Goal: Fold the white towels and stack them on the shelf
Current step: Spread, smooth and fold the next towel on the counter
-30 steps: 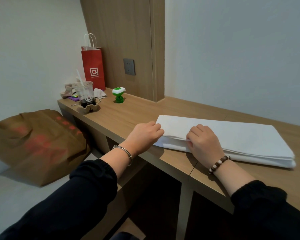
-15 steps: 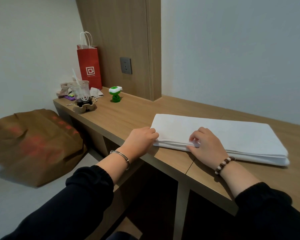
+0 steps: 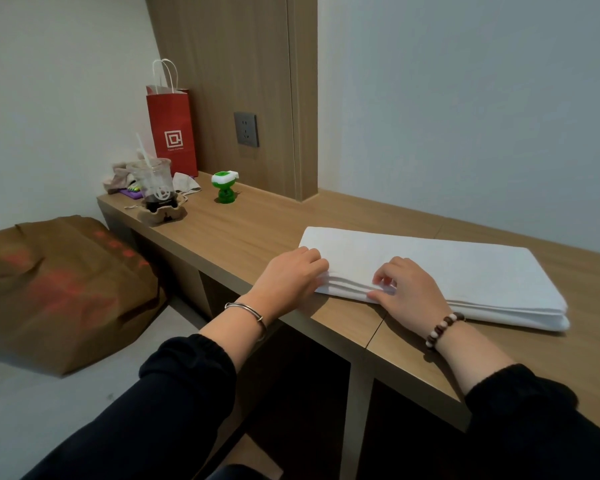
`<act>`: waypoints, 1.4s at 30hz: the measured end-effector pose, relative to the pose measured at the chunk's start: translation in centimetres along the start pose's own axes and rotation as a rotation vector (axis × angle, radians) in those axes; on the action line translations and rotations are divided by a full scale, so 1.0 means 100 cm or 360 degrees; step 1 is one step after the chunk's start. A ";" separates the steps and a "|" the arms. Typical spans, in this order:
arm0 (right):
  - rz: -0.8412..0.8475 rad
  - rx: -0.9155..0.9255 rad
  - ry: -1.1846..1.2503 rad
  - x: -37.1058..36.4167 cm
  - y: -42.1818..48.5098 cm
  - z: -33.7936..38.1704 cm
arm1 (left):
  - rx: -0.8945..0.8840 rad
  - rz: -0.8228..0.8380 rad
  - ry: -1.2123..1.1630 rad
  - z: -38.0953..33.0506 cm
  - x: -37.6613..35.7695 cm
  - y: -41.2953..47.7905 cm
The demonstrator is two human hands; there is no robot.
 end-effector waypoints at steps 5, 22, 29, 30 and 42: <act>-0.0014 -0.0004 -0.0029 0.000 0.002 0.001 | -0.0002 -0.0012 -0.0140 -0.006 -0.002 0.011; -0.0399 0.0492 -0.0508 0.004 0.002 0.030 | 0.0104 0.0207 -0.0092 -0.006 -0.002 0.018; -0.0020 0.0347 -0.0471 -0.004 -0.003 0.019 | 0.0129 0.0224 -0.0038 -0.010 0.000 0.017; -0.0001 0.0305 -0.0451 -0.006 -0.003 0.016 | 0.0126 0.0222 -0.0034 -0.011 0.000 0.017; -0.0078 0.0035 -0.0240 -0.010 -0.001 0.011 | -0.0049 0.0133 0.0077 0.009 0.000 -0.001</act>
Point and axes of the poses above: each hand's wrist, its own y-axis towards the middle knuckle, its own x-axis out of the back of the hand, z = x × y, the point moved 1 cm from there along y, towards the middle knuckle, and after that the axes turned 12 degrees about y, right-handed, at the moved point
